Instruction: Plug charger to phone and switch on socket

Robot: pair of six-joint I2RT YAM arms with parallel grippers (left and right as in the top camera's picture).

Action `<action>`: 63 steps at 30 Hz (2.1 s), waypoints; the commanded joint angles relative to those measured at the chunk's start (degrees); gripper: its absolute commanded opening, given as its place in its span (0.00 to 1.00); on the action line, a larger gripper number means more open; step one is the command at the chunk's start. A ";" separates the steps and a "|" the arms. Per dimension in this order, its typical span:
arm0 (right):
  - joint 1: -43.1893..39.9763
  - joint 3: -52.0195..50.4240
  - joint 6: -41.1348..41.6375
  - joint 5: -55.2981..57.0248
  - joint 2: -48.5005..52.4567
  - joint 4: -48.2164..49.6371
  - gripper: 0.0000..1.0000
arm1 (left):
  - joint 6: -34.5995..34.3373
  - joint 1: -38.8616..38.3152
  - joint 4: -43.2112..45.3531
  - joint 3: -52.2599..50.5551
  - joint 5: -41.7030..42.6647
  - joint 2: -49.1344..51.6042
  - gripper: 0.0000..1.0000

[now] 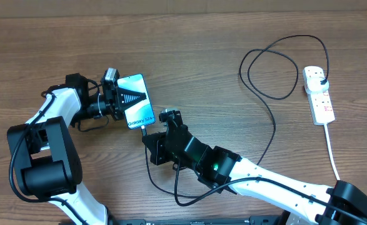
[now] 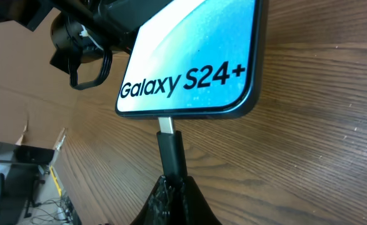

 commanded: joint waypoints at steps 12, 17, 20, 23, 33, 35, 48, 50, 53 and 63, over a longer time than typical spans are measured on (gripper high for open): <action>-0.79 0.81 -3.41 3.39 -4.68 -2.54 0.04 | 3.32 -1.29 1.25 0.15 0.98 -1.62 0.04; -0.79 0.81 -1.75 0.83 -4.85 -2.71 0.04 | 3.32 -1.31 1.42 0.15 0.98 -1.62 0.04; -0.92 0.81 -1.75 1.20 -4.85 -2.43 0.04 | 3.32 -1.31 1.33 0.15 0.98 -1.64 0.04; -0.94 0.81 -1.70 1.70 -4.83 -2.32 0.04 | 3.32 -1.31 0.50 0.15 0.98 -1.64 0.04; -0.96 0.81 -1.55 3.67 -4.83 -1.90 0.04 | 5.05 -1.75 -0.35 0.15 0.98 -1.64 0.04; -1.27 0.83 -1.53 3.65 -4.83 -1.49 0.04 | 6.16 -2.21 -0.79 0.15 0.98 -1.62 0.04; -3.89 0.83 -1.79 3.61 -4.83 0.39 0.04 | 6.36 -4.31 -0.87 0.15 1.01 -1.62 0.04; -4.02 0.83 -1.79 3.61 -4.83 0.55 0.04 | 6.36 -4.31 -1.38 0.15 1.01 -1.64 0.04; -4.04 0.83 -1.79 3.61 -4.83 0.55 0.04 | 6.45 -4.50 -1.79 0.15 0.98 -1.62 0.04; -4.07 0.83 -1.81 3.63 -4.83 0.59 0.04 | 6.75 -6.05 -1.88 0.15 1.01 -1.62 0.04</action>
